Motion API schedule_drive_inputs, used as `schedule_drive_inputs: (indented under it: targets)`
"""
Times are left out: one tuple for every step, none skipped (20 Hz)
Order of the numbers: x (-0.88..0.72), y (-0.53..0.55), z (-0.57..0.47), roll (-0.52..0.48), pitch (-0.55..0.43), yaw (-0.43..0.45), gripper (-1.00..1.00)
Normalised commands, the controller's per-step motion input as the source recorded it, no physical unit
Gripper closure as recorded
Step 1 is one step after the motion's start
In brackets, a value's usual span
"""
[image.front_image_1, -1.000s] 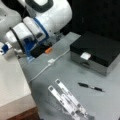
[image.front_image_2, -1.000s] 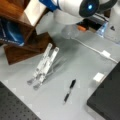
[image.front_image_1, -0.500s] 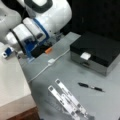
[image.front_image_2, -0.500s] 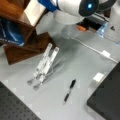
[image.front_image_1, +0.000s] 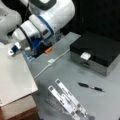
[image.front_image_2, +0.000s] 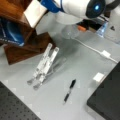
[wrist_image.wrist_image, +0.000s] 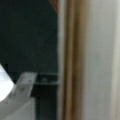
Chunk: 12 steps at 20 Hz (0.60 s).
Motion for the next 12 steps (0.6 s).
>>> schedule_drive_inputs:
  targets:
    - [0.05, 0.36, 0.07, -0.161, 0.084, 0.307, 1.0]
    - [0.06, 0.34, 0.06, -0.161, 0.077, 0.297, 1.0]
    - [0.06, 0.33, 0.06, -0.173, 0.071, 0.303, 1.0]
    - [0.07, 0.32, 0.06, -0.17, 0.058, 0.338, 1.0]
    - [0.08, 0.31, 0.06, -0.157, 0.049, 0.365, 1.0]
    - [0.07, 0.26, 0.05, -0.147, 0.042, 0.347, 1.0]
    - [0.07, 0.23, 0.06, -0.139, 0.038, 0.356, 1.0]
    - [0.08, 0.19, 0.06, -0.115, 0.034, 0.404, 1.0]
    - [0.09, 0.16, 0.05, -0.099, 0.028, 0.446, 1.0]
    - [0.09, 0.12, 0.05, -0.092, 0.024, 0.435, 1.0]
    - [0.1, 0.08, 0.04, -0.073, 0.009, 0.462, 1.0]
    - [0.11, 0.05, 0.01, -0.044, -0.019, 0.494, 1.0]
